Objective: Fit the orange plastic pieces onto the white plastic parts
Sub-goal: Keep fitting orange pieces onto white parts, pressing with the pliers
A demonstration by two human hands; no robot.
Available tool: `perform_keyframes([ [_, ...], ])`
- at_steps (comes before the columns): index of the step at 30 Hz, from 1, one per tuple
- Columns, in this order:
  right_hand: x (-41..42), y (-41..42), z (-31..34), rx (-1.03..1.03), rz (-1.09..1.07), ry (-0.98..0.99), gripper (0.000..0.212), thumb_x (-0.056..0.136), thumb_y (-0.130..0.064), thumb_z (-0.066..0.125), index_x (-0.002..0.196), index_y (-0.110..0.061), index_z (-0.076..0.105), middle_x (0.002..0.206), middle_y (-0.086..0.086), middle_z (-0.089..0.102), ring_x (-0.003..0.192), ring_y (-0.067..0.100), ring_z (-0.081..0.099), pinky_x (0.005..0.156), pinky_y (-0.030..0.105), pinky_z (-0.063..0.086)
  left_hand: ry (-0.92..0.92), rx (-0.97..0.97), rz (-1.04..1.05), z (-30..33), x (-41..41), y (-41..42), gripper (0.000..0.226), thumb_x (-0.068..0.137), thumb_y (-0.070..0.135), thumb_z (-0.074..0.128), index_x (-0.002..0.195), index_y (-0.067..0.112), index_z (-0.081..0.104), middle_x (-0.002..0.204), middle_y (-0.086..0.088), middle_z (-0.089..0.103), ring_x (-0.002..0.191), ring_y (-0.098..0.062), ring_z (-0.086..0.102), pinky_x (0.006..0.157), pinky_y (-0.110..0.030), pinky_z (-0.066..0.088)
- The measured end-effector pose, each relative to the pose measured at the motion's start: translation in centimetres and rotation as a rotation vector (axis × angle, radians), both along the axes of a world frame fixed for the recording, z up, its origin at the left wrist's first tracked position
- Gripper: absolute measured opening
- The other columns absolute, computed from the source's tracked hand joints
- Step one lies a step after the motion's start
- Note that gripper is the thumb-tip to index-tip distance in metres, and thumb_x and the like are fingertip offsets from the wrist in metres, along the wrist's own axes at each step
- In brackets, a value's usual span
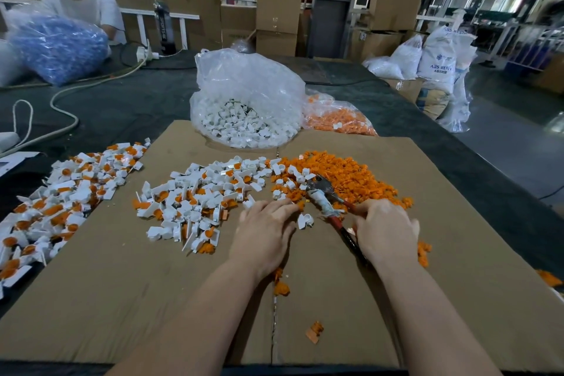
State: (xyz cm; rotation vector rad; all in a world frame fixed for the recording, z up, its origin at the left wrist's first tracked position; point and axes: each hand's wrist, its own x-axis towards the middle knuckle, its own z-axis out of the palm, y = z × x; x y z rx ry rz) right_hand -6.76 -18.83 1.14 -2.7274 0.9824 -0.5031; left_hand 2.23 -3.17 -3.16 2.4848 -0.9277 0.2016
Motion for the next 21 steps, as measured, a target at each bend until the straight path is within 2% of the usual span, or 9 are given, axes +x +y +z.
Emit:
perform_keyframes([
  [2,0.0,-0.1,0.0,0.017,0.009,0.055,0.015,0.092,-0.025,0.054,0.097,-0.023,0.068,0.107,-0.001,0.062,0.106,0.022,0.051,0.089,0.041,0.030,0.009,-0.052,0.002,0.2,-0.1,0.1,0.029,0.097,0.037,0.041,0.123,0.039,0.051,0.136,0.019,0.046,0.119,-0.009,0.033,0.092,-0.029,0.023],
  [6,-0.1,-0.2,-0.3,-0.005,-0.007,0.124,0.011,0.090,-0.018,0.058,0.094,-0.020,0.067,0.101,-0.001,0.062,0.103,0.021,0.051,0.089,0.042,0.030,0.023,-0.127,0.047,0.6,-0.1,0.2,0.013,0.093,0.030,0.053,0.104,0.032,0.059,0.118,0.013,0.057,0.107,-0.010,0.041,0.083,-0.025,0.023],
  [8,-0.1,-0.1,-0.3,-0.022,-0.006,0.098,0.009,0.090,-0.021,0.058,0.095,-0.019,0.065,0.102,-0.001,0.060,0.103,0.022,0.049,0.088,0.040,0.030,0.045,-0.151,0.065,0.6,-0.1,0.2,0.018,0.092,0.026,0.055,0.109,0.030,0.059,0.114,0.010,0.059,0.103,-0.010,0.043,0.083,-0.024,0.025],
  [11,0.1,0.5,-0.1,-0.081,0.074,-0.054,0.012,0.090,-0.024,0.058,0.100,-0.016,0.057,0.099,0.001,0.060,0.098,0.022,0.050,0.084,0.036,0.033,0.051,-0.083,0.099,0.3,0.3,0.2,0.030,0.093,0.032,0.053,0.123,0.031,0.056,0.120,0.007,0.053,0.113,-0.014,0.038,0.090,-0.025,0.028],
  [14,0.7,2.3,-0.2,-0.070,0.261,-0.224,0.011,0.091,-0.015,0.056,0.102,-0.012,0.057,0.089,0.004,0.064,0.088,0.023,0.055,0.077,0.036,0.045,0.074,-0.069,0.137,0.3,0.3,0.1,0.027,0.093,0.037,0.050,0.119,0.035,0.058,0.119,0.006,0.052,0.116,-0.016,0.038,0.092,-0.026,0.028],
  [17,1.6,4.3,-0.8,0.023,0.406,-0.293,0.020,0.092,-0.009,0.054,0.108,-0.013,0.064,0.098,0.005,0.065,0.096,0.022,0.055,0.080,0.035,0.047,0.104,-0.088,0.118,0.4,0.1,0.2,0.024,0.093,0.035,0.051,0.115,0.035,0.059,0.116,0.005,0.055,0.111,-0.016,0.046,0.093,-0.028,0.036],
  [19,2.1,5.1,-1.6,0.041,0.444,-0.307,0.026,0.090,-0.006,0.055,0.113,-0.013,0.065,0.106,0.007,0.063,0.102,0.023,0.054,0.085,0.033,0.045,0.132,-0.126,0.083,0.7,0.0,0.2,0.023,0.090,0.031,0.057,0.113,0.033,0.060,0.113,0.004,0.054,0.102,-0.013,0.051,0.087,-0.025,0.043],
  [21,2.5,5.5,-2.5,0.068,0.431,-0.285,0.027,0.093,-0.011,0.052,0.118,-0.013,0.061,0.114,0.005,0.062,0.110,0.020,0.051,0.090,0.028,0.039,0.132,-0.172,0.061,0.9,-0.1,0.4,0.028,0.086,0.028,0.063,0.114,0.030,0.061,0.111,0.006,0.052,0.091,-0.006,0.049,0.078,-0.017,0.039],
])
